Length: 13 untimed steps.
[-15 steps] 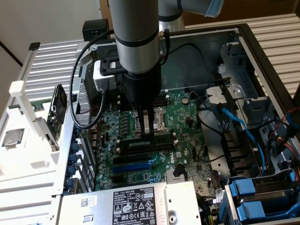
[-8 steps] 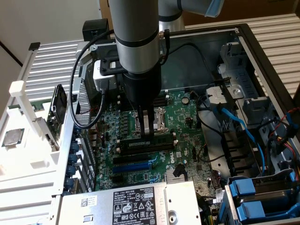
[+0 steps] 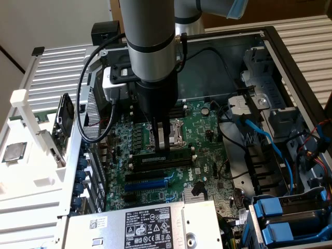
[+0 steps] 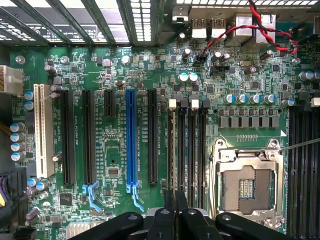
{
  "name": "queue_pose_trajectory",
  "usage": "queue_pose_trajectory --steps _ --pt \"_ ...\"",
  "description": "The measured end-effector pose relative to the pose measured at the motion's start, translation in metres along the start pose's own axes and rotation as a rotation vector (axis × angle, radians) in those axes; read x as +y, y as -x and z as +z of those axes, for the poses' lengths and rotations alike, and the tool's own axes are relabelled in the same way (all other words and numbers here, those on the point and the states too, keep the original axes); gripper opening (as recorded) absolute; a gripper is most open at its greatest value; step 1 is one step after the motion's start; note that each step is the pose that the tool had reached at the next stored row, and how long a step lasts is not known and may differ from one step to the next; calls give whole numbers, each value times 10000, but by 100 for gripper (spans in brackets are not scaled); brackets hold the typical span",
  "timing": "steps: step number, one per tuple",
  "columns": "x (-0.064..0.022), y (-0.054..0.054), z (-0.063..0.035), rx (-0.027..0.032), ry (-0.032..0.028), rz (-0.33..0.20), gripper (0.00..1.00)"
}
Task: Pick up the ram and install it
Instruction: 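Insert the ram into the slot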
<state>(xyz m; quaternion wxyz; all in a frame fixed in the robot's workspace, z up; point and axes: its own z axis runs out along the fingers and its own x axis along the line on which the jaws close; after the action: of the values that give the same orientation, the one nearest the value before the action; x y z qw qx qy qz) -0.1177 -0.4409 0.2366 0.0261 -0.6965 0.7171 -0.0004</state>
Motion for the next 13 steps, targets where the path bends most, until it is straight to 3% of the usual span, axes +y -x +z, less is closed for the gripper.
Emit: queue_pose_trajectory --steps 13 --pt "-4 7 2 0 0 1 12"
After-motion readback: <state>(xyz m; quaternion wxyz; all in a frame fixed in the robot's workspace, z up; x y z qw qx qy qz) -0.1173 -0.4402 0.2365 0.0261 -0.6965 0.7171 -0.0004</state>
